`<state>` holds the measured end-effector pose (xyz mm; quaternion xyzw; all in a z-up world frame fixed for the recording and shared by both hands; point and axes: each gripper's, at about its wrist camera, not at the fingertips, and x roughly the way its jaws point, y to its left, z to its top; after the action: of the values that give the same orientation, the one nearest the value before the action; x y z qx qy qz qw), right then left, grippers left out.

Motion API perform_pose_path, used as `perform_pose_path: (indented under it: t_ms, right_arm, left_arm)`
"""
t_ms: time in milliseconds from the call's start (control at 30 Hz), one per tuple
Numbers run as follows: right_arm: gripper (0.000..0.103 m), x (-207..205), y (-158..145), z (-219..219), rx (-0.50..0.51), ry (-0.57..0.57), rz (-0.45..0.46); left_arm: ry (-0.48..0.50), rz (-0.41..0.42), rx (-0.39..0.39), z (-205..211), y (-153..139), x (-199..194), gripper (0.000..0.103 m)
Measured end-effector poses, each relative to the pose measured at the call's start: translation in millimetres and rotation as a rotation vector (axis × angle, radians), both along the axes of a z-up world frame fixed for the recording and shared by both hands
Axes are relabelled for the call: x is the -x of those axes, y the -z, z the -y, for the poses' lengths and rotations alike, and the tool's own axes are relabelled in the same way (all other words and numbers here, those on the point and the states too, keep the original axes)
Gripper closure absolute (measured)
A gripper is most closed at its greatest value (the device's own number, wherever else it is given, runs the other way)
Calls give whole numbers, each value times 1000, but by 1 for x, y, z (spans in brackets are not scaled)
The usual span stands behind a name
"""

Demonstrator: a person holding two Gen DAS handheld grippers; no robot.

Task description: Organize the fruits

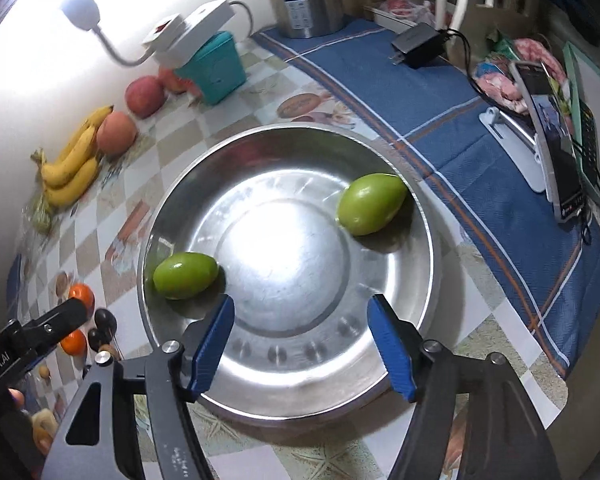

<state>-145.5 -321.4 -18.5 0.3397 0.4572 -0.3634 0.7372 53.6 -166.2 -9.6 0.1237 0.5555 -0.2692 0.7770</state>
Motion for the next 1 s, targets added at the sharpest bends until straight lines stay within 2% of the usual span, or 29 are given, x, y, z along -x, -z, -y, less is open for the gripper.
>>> perform_pose_path:
  t_ms: [67,300,367,533,700,867,1000]
  right_arm:
    - [20,-5,-1,-5,23,-23,-13]
    - [17,-17,3,-18,44,-70,-38]
    - [7,-21,4,-21,55,-85,-44]
    - [7,-30,4,-29,95,-118,-58]
    - [7,-32,-1,-32,127,-122,-26]
    - [6,-32,-7,-31,136,-97,24]
    - [7,-35,-11,-33,157,-105,10]
  left_arm:
    - [-12,27,-23,-10,2,-1,0]
    - [-7,16,-43,-25,16,-5,0]
    - [-9,7,-44,-26,21,-7,0]
    - [-26,-25,-16,-33,28,-15,0]
    - [-33,-69,20,-38,31,-23,0]
    - [-31,-61,30,-41,26,-30,0]
    - [-11,-27,-5,-42,23,-32,0]
